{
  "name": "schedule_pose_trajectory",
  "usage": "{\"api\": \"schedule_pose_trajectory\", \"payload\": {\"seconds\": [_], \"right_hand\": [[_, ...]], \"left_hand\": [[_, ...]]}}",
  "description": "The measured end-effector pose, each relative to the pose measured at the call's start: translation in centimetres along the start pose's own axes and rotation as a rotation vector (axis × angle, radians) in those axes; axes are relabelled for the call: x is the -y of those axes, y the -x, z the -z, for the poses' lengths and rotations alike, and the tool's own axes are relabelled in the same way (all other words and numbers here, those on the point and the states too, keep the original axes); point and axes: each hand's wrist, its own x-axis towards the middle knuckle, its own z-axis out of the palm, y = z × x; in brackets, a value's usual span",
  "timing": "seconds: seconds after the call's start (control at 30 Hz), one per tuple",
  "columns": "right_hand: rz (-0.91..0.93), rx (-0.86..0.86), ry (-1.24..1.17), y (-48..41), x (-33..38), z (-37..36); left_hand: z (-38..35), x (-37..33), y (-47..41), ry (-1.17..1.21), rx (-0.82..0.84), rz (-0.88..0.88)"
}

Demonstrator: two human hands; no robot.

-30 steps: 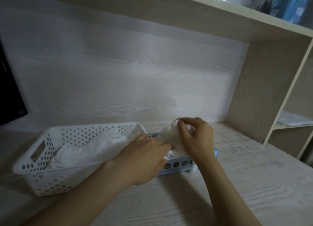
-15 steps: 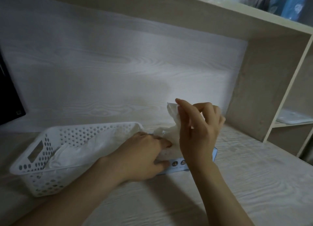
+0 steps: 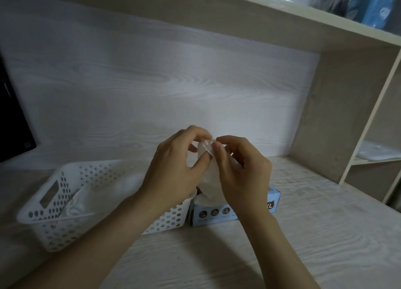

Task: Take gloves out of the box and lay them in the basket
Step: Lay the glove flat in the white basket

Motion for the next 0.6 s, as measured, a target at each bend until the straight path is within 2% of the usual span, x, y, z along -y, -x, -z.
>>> {"api": "schedule_pose_trajectory", "payload": {"seconds": [0.07,0.2,0.43,0.6], "right_hand": [[-0.033,0.047,-0.073,0.1,0.3,0.1],[-0.059,0.186,-0.114,0.4,0.8,0.2],[-0.224,0.171,-0.119,0.6,0.3,-0.2],[-0.391,0.21,-0.323,0.1,1.3,0.4]], "left_hand": [[-0.2,0.0,-0.1,0.029,-0.023,-0.001],[0.1,0.4,-0.4,0.161,-0.04,0.131],[1.2,0.1,-1.3,0.437,-0.125,0.405],[1.6,0.3,-1.9,0.55,-0.157,0.512]]}}
